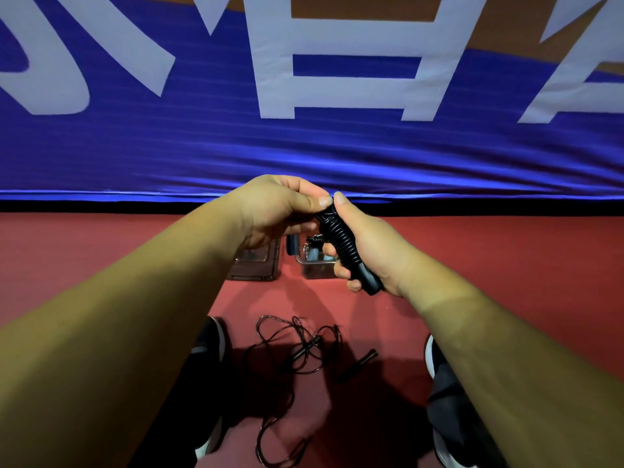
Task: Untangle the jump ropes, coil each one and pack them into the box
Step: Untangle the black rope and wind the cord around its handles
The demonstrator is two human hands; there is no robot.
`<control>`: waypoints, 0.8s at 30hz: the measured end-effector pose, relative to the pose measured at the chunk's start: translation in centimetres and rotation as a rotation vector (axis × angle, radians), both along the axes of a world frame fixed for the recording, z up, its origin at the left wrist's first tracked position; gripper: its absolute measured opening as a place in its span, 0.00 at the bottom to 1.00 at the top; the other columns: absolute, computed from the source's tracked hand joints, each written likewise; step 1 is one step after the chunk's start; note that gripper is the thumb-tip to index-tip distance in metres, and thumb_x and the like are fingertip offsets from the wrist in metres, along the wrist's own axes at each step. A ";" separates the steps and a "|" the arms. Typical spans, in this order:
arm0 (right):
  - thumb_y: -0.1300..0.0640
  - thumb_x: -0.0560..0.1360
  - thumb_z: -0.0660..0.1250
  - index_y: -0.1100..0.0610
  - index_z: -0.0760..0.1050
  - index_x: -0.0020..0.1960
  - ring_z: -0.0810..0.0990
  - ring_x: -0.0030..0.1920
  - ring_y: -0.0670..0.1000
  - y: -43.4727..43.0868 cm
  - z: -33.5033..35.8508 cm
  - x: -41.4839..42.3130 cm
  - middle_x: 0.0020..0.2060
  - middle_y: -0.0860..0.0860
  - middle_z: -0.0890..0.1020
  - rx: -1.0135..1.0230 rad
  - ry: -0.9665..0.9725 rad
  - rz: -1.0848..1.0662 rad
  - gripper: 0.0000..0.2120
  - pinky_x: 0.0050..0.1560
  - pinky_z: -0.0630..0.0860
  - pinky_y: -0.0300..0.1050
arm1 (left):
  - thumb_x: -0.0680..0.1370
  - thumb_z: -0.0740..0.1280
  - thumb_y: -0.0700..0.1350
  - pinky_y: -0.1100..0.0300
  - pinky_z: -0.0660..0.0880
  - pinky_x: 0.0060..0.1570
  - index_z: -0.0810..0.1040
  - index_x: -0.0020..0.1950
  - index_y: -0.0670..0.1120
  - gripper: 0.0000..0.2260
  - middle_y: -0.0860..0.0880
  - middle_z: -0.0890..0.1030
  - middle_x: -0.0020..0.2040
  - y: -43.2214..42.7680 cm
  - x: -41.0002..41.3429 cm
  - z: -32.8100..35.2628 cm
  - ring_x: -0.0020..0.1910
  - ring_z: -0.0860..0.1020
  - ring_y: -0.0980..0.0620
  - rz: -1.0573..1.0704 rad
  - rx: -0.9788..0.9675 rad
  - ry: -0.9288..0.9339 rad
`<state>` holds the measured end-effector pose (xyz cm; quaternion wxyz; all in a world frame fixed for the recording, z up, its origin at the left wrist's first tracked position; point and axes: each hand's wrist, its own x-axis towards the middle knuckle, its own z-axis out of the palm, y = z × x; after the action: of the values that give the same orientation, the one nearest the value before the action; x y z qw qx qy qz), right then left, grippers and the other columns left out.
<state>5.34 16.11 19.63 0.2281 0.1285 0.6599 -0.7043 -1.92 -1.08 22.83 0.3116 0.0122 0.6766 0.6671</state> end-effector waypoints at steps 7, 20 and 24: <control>0.29 0.79 0.63 0.48 0.76 0.55 0.76 0.28 0.55 -0.2 -0.6 -0.2 0.38 0.53 0.81 0.183 0.090 -0.086 0.22 0.30 0.73 0.47 | 0.78 0.74 0.41 0.67 0.82 0.39 0.84 0.53 0.43 0.05 0.47 0.86 0.47 1.3 0.6 -0.8 0.40 0.83 0.57 0.131 -0.024 -0.215; 0.29 0.82 0.57 0.49 0.77 0.59 0.77 0.28 0.55 0.2 -0.9 -0.9 0.38 0.53 0.81 0.165 0.104 -0.203 0.25 0.31 0.75 0.49 | 0.77 0.76 0.49 0.68 0.78 0.33 0.80 0.42 0.47 0.09 0.53 0.80 0.34 3.5 1.2 -1.3 0.31 0.75 0.60 0.232 0.070 -0.242; 0.32 0.84 0.56 0.49 0.78 0.59 0.76 0.27 0.54 0.6 -0.4 -0.3 0.37 0.54 0.81 0.185 0.108 -0.207 0.23 0.28 0.74 0.44 | 0.76 0.76 0.53 0.65 0.76 0.38 0.79 0.40 0.48 0.12 0.55 0.80 0.34 3.5 1.3 -1.3 0.29 0.72 0.60 0.192 0.008 -0.277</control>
<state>5.01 16.69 19.24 0.1055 0.1785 0.7165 -0.6660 -0.59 2.44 21.48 0.3368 -0.1431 0.6225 0.6918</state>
